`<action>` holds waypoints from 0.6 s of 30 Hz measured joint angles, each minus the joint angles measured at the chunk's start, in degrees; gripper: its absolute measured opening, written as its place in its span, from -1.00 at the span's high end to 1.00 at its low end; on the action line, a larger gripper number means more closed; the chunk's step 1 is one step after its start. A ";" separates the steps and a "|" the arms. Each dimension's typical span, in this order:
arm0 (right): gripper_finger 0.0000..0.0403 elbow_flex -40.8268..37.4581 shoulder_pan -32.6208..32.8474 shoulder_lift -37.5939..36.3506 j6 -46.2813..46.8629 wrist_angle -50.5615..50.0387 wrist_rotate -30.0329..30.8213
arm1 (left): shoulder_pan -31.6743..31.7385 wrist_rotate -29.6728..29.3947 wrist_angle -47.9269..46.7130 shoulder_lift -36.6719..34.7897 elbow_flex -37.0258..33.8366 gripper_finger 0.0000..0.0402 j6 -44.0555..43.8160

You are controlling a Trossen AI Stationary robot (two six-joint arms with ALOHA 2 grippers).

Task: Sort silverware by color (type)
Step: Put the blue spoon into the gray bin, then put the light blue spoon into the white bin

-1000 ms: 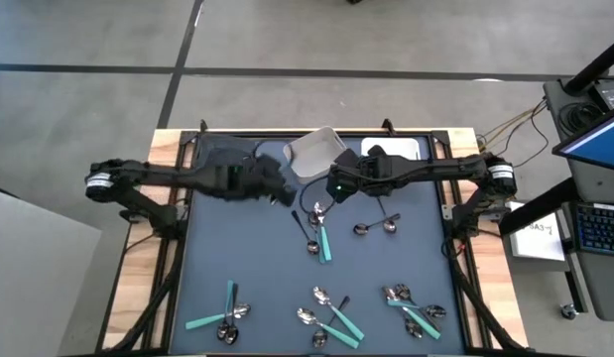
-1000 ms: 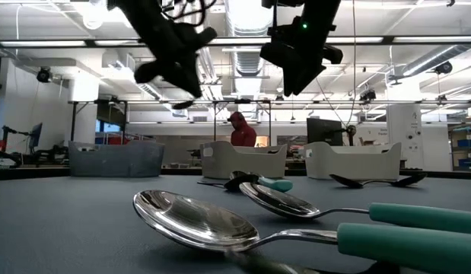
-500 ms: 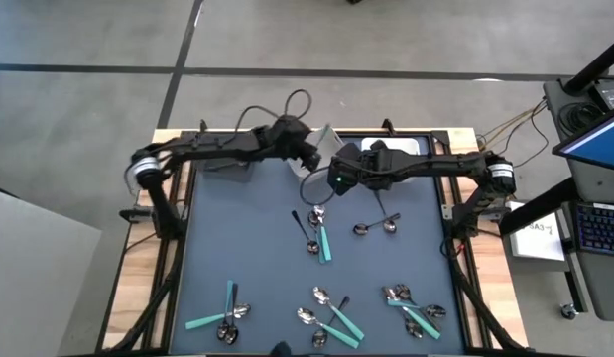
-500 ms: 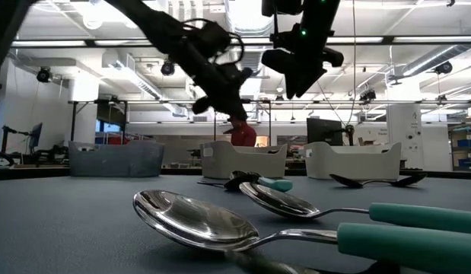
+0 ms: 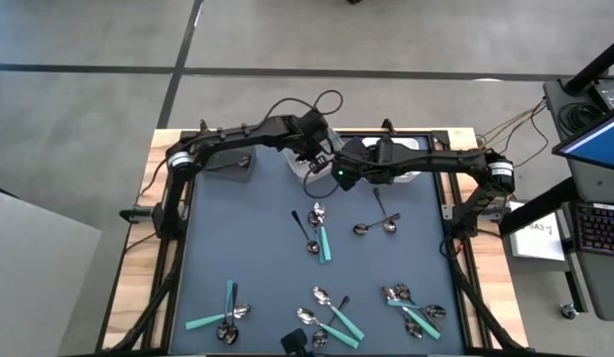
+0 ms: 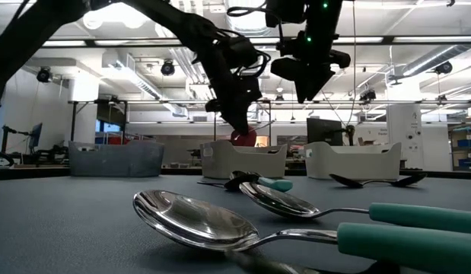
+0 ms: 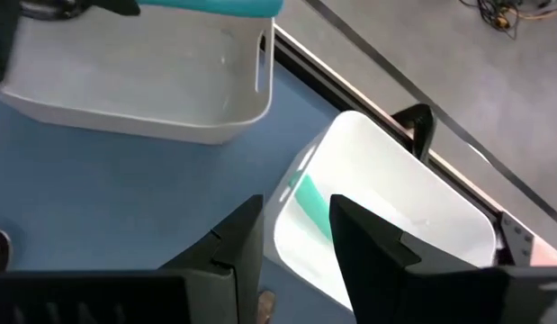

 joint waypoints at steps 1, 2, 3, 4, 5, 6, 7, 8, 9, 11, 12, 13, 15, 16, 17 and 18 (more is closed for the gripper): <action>0.40 0.00 0.00 0.00 0.05 -0.22 0.00 | 0.08 0.02 0.09 -0.16 0.00 0.92 0.65; 0.40 0.00 0.00 0.00 0.05 -0.30 0.00 | 0.18 0.23 0.00 -0.33 0.00 0.91 1.39; 0.40 0.00 0.00 0.00 0.06 -0.28 0.00 | 0.24 0.40 0.01 -0.51 0.00 0.90 1.95; 0.40 0.00 0.00 0.00 0.07 -0.26 0.00 | 0.35 0.47 0.04 -0.70 0.00 0.89 2.21; 0.40 0.00 0.00 0.00 0.07 -0.26 0.00 | 0.40 0.50 -0.11 -0.82 0.03 0.87 2.56; 0.40 0.00 0.00 0.00 0.07 -0.25 0.00 | 0.46 0.50 -0.48 -0.86 0.07 0.86 2.89; 0.40 0.00 0.00 0.00 0.07 -0.25 0.00 | 0.48 0.50 -1.29 -0.86 0.08 0.85 2.99; 0.40 0.00 0.02 0.00 0.10 -0.26 0.00 | 0.48 0.51 -2.42 -0.86 0.07 0.84 3.00; 0.40 0.00 0.02 0.00 0.25 -0.26 0.00 | 0.46 0.60 -3.67 -0.86 0.07 0.82 3.03; 0.40 0.00 0.02 0.02 1.05 -0.28 -0.02 | 0.44 2.37 -6.49 -1.10 0.07 0.80 3.54; 0.40 0.00 0.02 0.02 1.35 -0.28 0.00 | 0.44 4.34 -8.03 -1.29 0.07 0.79 4.53; 0.40 0.00 0.02 0.02 1.64 -0.30 -0.01 | 0.44 6.96 -9.26 -1.50 0.07 0.78 5.73; 0.40 0.00 0.02 0.04 2.52 -0.32 -0.02 | 0.31 13.61 -11.42 -1.65 0.07 0.78 7.93; 0.40 0.00 0.02 0.04 2.57 -0.32 -0.01 | 0.18 17.68 -12.58 -1.66 0.07 0.78 8.82; 0.40 0.00 0.02 0.04 2.59 -0.32 -0.02 | -0.02 21.83 -13.69 -1.66 0.07 0.78 9.43; 0.40 0.00 0.02 0.04 2.70 -0.30 -0.02 | -0.25 25.74 -14.45 -1.66 0.07 0.78 9.79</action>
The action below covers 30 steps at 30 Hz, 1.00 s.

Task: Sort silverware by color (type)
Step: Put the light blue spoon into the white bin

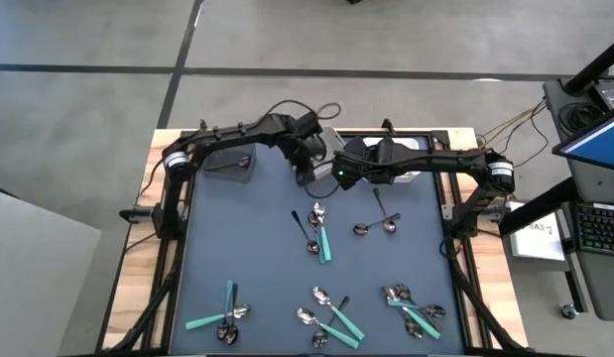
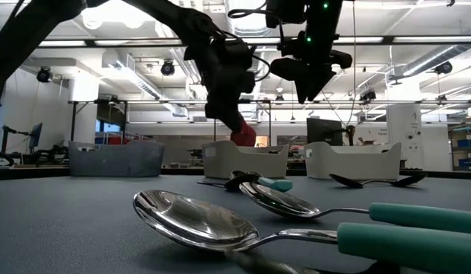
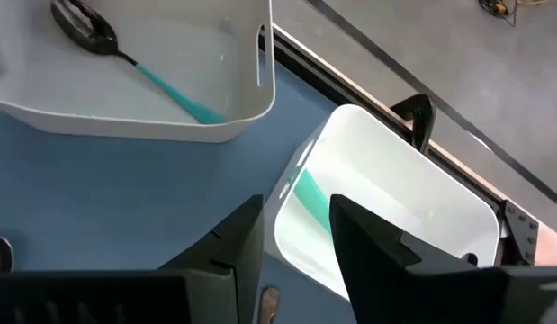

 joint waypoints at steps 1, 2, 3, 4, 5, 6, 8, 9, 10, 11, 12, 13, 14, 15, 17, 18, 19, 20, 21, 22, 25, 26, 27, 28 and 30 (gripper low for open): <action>0.40 0.00 0.02 0.00 0.44 -0.02 0.00 | -0.27 3.57 -0.46 -0.01 0.00 0.78 0.20; 0.40 0.00 0.04 0.02 1.02 -0.02 0.00 | -0.60 6.51 -1.11 -0.09 0.00 0.78 0.29; 0.40 0.00 0.04 0.00 1.65 -0.02 -0.03 | -1.04 8.43 -2.22 -0.13 0.00 0.77 0.34; 0.40 0.00 0.05 0.02 2.06 -0.02 -0.13 | -1.64 8.95 -3.55 -0.13 -0.04 0.77 0.33; 0.40 -0.06 0.19 0.02 2.72 0.02 -0.47 | -2.32 8.68 -5.34 -0.13 -0.10 0.77 0.58; 0.40 -0.21 0.36 0.02 3.45 0.02 -1.13 | -3.02 8.23 -7.58 -0.13 -0.35 0.77 1.18; 0.40 -0.74 0.88 0.02 5.05 0.04 -3.50 | -4.68 7.73 -12.30 -0.13 -0.92 0.77 2.87; 0.40 -1.13 1.34 0.02 6.16 0.10 -4.73 | -5.53 7.77 -14.17 -0.13 -1.27 0.77 3.28; 0.40 -1.63 1.93 0.02 7.32 0.14 -5.74 | -6.35 7.77 -15.63 -0.18 -1.68 0.77 3.37; 0.40 -2.24 2.61 0.02 8.55 0.29 -6.47 | -7.18 7.79 -16.66 -0.44 -2.31 0.78 3.30; 0.40 -2.88 3.46 0.09 10.23 0.46 -6.72 | -7.94 7.79 -16.91 -0.81 -3.19 0.79 2.96; 0.40 -3.55 4.32 0.13 11.86 0.51 -7.08 | -8.70 7.77 -16.50 -1.41 -4.21 0.80 2.17; 0.40 -4.27 5.28 0.17 13.51 0.52 -7.77 | -9.49 7.74 -16.01 -2.20 -5.28 0.81 1.31; 0.40 -4.95 6.35 0.17 15.05 0.54 -8.35 | -10.25 7.62 -15.03 -3.13 -6.50 0.81 0.08; 0.40 -6.50 8.51 0.17 17.69 1.78 -9.42 | -11.86 6.54 -10.85 -5.81 -9.50 0.82 -3.32; 0.40 -7.26 9.73 0.17 18.78 2.72 -9.75 | -12.68 5.93 -8.46 -7.38 -11.28 0.82 -5.48; 0.40 -7.97 10.88 0.18 19.94 3.67 -10.13 | -13.48 5.05 -6.14 -9.12 -13.17 0.82 -7.66; 0.40 -8.49 11.88 0.20 20.57 4.58 -10.67 | -14.30 3.98 -3.92 -10.73 -14.98 0.82 -9.94; 0.40 -8.88 12.86 0.20 21.23 5.51 -10.94 | -15.08 2.29 -1.47 -12.79 -16.81 0.82 -12.46; 0.40 -9.22 13.83 0.20 21.69 6.73 -11.09 | -15.86 0.00 0.43 -14.61 -18.65 0.82 -14.95; 0.40 -10.39 16.12 0.20 23.17 10.78 -11.13 | -18.37 -8.15 4.50 -20.90 -24.24 0.82 -22.94; 0.40 -10.79 16.67 0.20 23.60 12.01 -11.13 | -19.30 -10.96 5.59 -23.12 -26.09 0.82 -25.72; 0.40 -11.22 17.07 0.20 24.11 13.32 -11.15 | -20.26 -13.29 6.23 -25.14 -27.85 0.82 -28.43; 0.40 -11.69 17.45 0.20 24.51 14.65 -11.20 | -21.15 -15.26 6.92 -27.38 -29.63 0.82 -31.13; 0.40 -12.68 17.79 0.62 25.43 16.95 -13.00 | -23.10 -19.58 8.41 -31.45 -32.66 0.82 -36.36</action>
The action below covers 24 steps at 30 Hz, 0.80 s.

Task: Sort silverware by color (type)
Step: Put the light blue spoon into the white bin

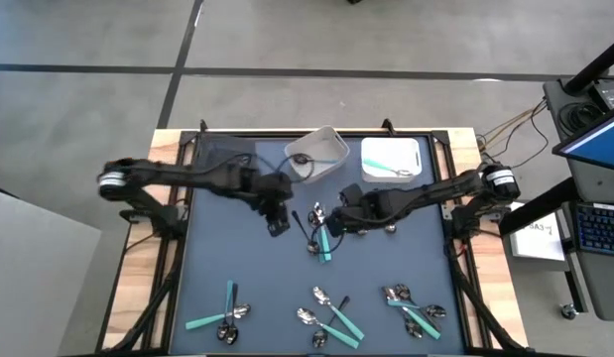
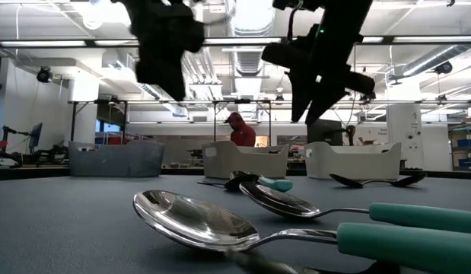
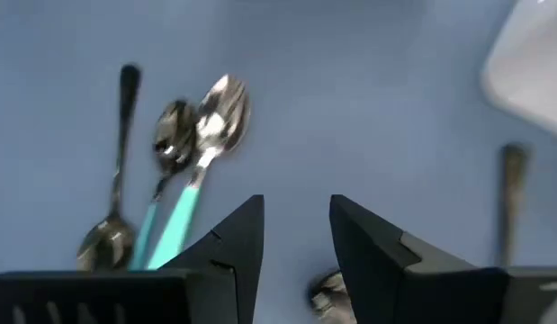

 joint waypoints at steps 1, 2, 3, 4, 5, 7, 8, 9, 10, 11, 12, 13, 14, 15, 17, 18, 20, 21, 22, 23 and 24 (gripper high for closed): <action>0.40 -0.11 0.06 0.44 0.04 0.74 -0.89 | -0.93 -2.09 0.64 -1.98 -1.39 0.82 -2.28; 0.40 -0.11 0.06 0.97 0.04 1.24 -1.81 | -1.74 -4.06 1.31 -3.86 -2.64 0.82 -4.60; 0.40 -0.07 0.04 1.85 0.04 1.54 -2.31 | -2.62 -6.24 1.88 -5.57 -3.65 0.82 -6.40; 0.40 0.26 0.04 2.72 -0.06 1.45 -2.48 | -3.35 -8.09 2.72 -7.22 -4.57 0.82 -8.21; 0.40 0.66 0.07 3.58 -0.38 1.61 -2.54 | -4.06 -10.13 3.61 -8.81 -5.45 0.82 -9.48; 0.40 1.78 0.15 5.40 -1.79 1.82 -2.53 | -5.28 -13.54 4.79 -11.61 -6.61 0.82 -11.31; 0.40 2.45 0.15 6.28 -2.77 1.75 -2.54 | -5.78 -15.00 5.13 -12.72 -6.77 0.82 -11.53; 0.40 3.16 0.15 7.11 -3.15 1.78 -2.50 | -6.28 -16.15 5.27 -13.66 -6.77 0.82 -11.56; 0.40 3.81 0.13 7.86 -3.54 1.87 -2.52 | -6.61 -17.21 5.30 -14.55 -6.75 0.82 -11.47; 0.40 4.48 0.15 8.52 -3.80 1.82 -2.54 | -6.91 -18.22 5.23 -15.37 -6.68 0.82 -11.13; 0.40 5.21 0.13 9.26 -3.83 1.76 -2.53 | -7.18 -18.95 5.21 -16.13 -6.56 0.82 -10.66; 0.40 5.90 0.14 9.90 -3.79 1.88 -2.64 | -7.25 -19.52 5.24 -16.84 -6.49 0.82 -10.04; 0.40 6.58 0.13 10.65 -3.48 1.86 -3.28 | -7.25 -19.74 5.18 -17.57 -6.46 0.82 -9.45; 0.39 7.28 0.13 11.42 -2.64 1.85 -4.40 | -7.25 -19.74 4.98 -18.34 -6.46 0.82 -9.00; 0.36 8.66 0.13 13.33 -1.11 2.31 -6.34 | -7.25 -19.74 4.16 -19.91 -6.46 0.82 -8.23; 0.33 9.33 0.13 14.35 -0.68 2.50 -6.81 | -7.25 -19.77 3.78 -20.71 -6.46 0.82 -7.67; 0.28 10.68 0.13 16.42 0.62 2.33 -6.98 | -7.25 -20.14 3.01 -22.31 -6.46 0.82 -6.55; 0.26 11.37 0.13 17.31 1.78 2.20 -7.07 | -7.25 -20.20 2.44 -23.06 -6.46 0.82 -5.99; 0.24 12.09 0.13 18.10 2.63 2.18 -7.24 | -7.25 -20.21 2.07 -23.87 -6.46 0.82 -5.50; 0.22 12.78 0.13 18.82 3.33 2.24 -7.64 | -7.25 -20.25 1.86 -24.65 -6.46 0.82 -5.06; 0.20 13.49 0.09 19.55 3.74 2.21 -7.96 | -7.25 -20.29 1.40 -25.37 -6.46 0.82 -4.72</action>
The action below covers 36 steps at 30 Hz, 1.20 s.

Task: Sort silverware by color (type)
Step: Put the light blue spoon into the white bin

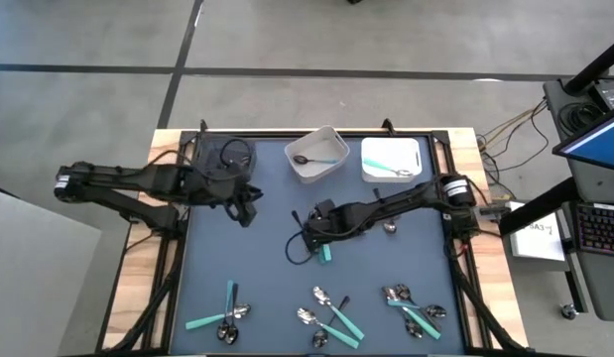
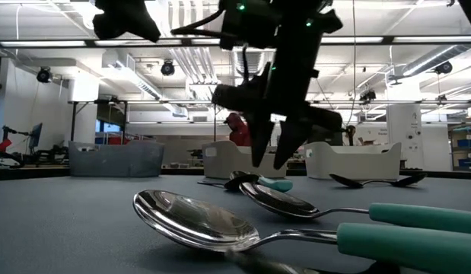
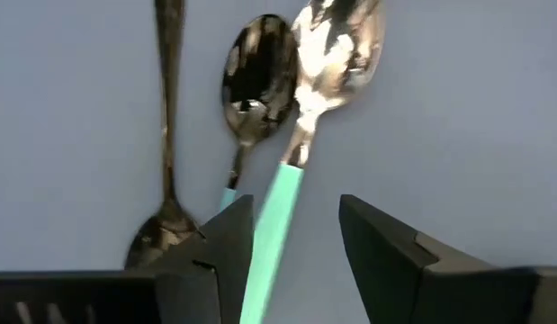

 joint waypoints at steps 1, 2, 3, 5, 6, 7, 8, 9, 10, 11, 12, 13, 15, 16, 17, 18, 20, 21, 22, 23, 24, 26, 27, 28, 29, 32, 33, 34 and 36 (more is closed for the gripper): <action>0.19 0.57 -0.10 0.64 0.44 -0.26 -0.10 | 0.00 -0.04 -0.60 -0.72 0.00 0.82 0.40; 0.18 1.03 -0.10 1.38 0.84 -0.53 -0.12 | 0.00 -0.06 -1.10 -1.40 0.00 0.82 0.76; 0.18 1.58 -0.10 2.18 1.18 -0.73 -0.18 | 0.00 -0.06 -1.53 -2.09 0.00 0.82 0.97; 0.18 2.44 -0.10 3.68 1.75 -0.86 -0.37 | 0.00 -0.10 -2.47 -3.45 0.00 0.82 1.32; 0.19 2.79 -0.10 4.35 2.15 -1.04 -0.47 | 0.00 -0.45 -2.68 -4.12 0.00 0.82 1.33; 0.20 3.03 -0.10 4.91 2.27 -1.18 -0.57 | 0.00 -0.98 -3.16 -4.76 0.02 0.82 1.36; 0.21 3.24 -0.10 5.53 2.32 -1.25 -0.53 | 0.00 -1.24 -3.96 -5.27 0.02 0.82 1.37; 0.23 3.33 -0.15 5.86 2.35 -1.40 -0.37 | 0.00 -1.43 -4.63 -5.89 0.02 0.82 1.46; 0.26 3.34 -0.18 6.06 2.66 -1.51 -0.32 | 0.00 -1.47 -5.18 -6.49 0.02 0.82 1.81; 0.28 3.38 -0.26 6.40 3.33 -1.72 -0.29 | 0.00 -1.53 -5.64 -7.07 0.02 0.82 2.29; 0.32 3.47 -0.34 6.55 3.97 -2.12 -0.33 | 0.00 -1.59 -5.93 -7.61 0.02 0.82 2.78; 0.36 3.47 -0.45 6.56 4.10 -2.74 -0.37 | 0.00 -1.61 -6.17 -8.06 0.02 0.82 3.02; 0.46 3.47 -0.61 6.56 4.10 -3.54 -0.42 | 0.00 -1.63 -6.50 -8.88 0.02 0.82 3.62; 0.52 3.47 -0.74 6.41 4.08 -3.89 -0.51 | 0.00 -1.84 -6.46 -9.22 0.02 0.82 3.99; 0.59 3.43 -0.93 6.22 4.02 -4.26 -0.55 | 0.00 -2.14 -6.49 -9.61 0.02 0.82 4.34; 0.66 3.40 -1.12 6.10 3.75 -4.43 -0.61 | 0.00 -2.51 -6.53 -9.90 0.02 0.82 4.63; 0.80 3.24 -1.62 5.42 3.19 -5.11 -0.62 | 0.00 -3.28 -6.75 -10.49 0.02 0.82 5.25; 0.85 3.19 -1.95 5.09 2.54 -5.33 -0.64 | 0.00 -3.52 -6.84 -10.68 0.02 0.82 5.61; 0.85 3.08 -2.33 4.61 1.83 -5.80 -0.50 | 0.00 -3.56 -6.81 -10.92 0.02 0.82 5.82; 0.85 3.03 -2.69 4.12 1.09 -5.98 -0.46 | 0.00 -3.56 -6.84 -11.12 0.02 0.82 5.89; 0.85 3.03 -3.07 3.42 0.57 -5.71 -0.43 | 0.00 -3.56 -6.83 -11.28 0.02 0.82 6.01; 0.85 3.03 -3.76 1.33 -1.18 -5.92 -0.12 | 0.00 -4.03 -6.81 -11.55 0.02 0.82 6.07; 0.85 3.04 -4.19 0.13 -2.40 -6.00 -0.09 | 0.00 -4.53 -6.79 -11.63 0.02 0.82 6.06; 0.85 3.08 -4.62 -1.14 -3.88 -5.98 0.01 | 0.00 -5.13 -6.79 -11.70 0.02 0.82 6.04; 0.85 3.08 -5.07 -2.39 -5.48 -5.98 0.55 | 0.00 -5.72 -6.79 -11.72 0.02 0.82 6.00; 0.85 3.08 -7.18 -6.75 -11.91 -6.45 3.57 | 0.00 -7.65 -6.62 -11.69 0.02 0.82 5.87; 0.85 3.08 -8.12 -8.32 -14.54 -6.92 4.33 | 0.00 -8.27 -6.54 -11.55 0.02 0.82 5.87; 0.85 3.12 -9.25 -9.93 -17.35 -7.63 4.82 | 0.00 -8.72 -6.40 -11.41 0.02 0.82 5.87; 0.85 3.15 -11.80 -12.85 -22.73 -9.98 6.00 | 0.00 -8.96 -6.36 -10.93 0.02 0.82 5.99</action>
